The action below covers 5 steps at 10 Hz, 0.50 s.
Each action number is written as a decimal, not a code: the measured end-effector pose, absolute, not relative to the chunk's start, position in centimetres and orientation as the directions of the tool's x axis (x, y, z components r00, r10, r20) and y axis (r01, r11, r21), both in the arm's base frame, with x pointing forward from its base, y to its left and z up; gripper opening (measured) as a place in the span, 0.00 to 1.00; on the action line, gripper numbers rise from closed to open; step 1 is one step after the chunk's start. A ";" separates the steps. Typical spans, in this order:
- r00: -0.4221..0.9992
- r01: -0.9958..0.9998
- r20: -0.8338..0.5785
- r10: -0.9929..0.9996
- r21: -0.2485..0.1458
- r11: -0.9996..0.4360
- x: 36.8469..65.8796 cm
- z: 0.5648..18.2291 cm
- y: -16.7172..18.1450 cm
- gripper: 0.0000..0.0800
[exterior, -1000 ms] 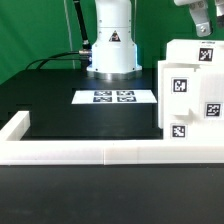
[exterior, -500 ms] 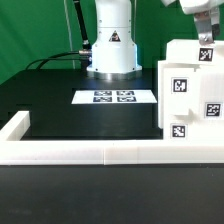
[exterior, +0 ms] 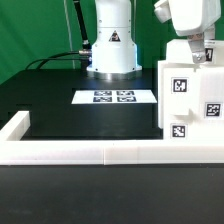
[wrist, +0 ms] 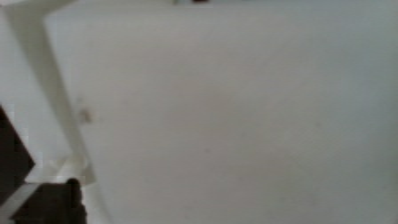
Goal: Assemble cabinet
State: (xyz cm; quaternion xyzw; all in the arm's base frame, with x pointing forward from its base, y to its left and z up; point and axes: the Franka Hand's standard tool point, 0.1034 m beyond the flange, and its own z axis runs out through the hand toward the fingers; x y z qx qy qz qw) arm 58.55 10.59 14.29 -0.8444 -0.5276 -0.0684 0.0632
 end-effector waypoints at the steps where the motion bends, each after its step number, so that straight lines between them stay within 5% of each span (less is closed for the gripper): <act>1: 0.445 0.894 0.182 0.877 -0.037 -0.446 58.6 14.3 10.5 0.89; 2: 0.464 0.884 0.181 0.867 -0.040 -0.465 58.6 14.3 10.5 0.68; 5: 0.568 0.821 0.180 0.803 -0.055 -0.568 58.8 14.4 10.5 0.68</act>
Offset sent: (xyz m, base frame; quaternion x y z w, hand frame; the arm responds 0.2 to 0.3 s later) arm 0.0000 0.0000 0.0000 0.0000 0.0000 0.0000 1.0000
